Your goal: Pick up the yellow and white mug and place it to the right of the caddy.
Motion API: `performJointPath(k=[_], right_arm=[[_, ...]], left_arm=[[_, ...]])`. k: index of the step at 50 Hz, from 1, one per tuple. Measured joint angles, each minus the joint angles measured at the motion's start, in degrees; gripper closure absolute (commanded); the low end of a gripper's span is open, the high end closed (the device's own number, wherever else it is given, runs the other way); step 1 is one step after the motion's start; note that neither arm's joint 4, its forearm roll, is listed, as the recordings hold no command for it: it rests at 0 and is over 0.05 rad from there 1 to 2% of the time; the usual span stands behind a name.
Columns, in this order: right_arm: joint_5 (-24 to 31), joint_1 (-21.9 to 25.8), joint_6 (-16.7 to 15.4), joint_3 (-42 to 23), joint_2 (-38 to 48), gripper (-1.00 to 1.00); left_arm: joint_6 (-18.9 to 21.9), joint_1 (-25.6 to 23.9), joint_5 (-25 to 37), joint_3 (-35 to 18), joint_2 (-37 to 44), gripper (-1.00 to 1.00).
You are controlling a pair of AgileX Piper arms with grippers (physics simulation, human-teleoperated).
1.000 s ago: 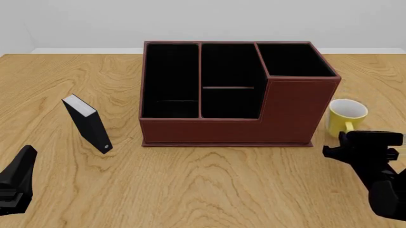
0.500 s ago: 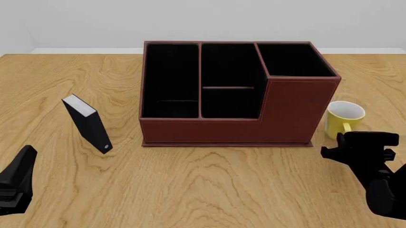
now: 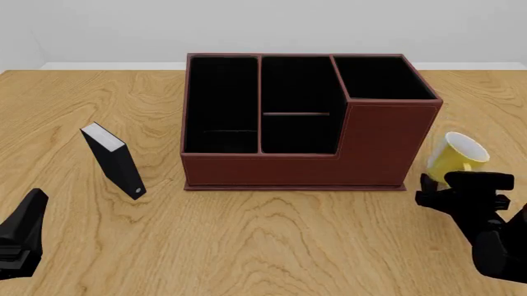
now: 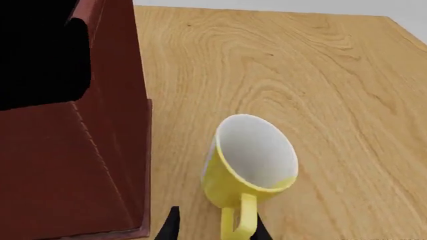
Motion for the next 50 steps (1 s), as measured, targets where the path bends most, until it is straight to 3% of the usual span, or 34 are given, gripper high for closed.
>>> performJointPath(k=[50], right_arm=[[0.0, -0.13, -0.53, 0.68, -0.19, -1.0]], left_arm=[[0.0, 0.0, 0.0, 0.0, 0.0, -1.0]])
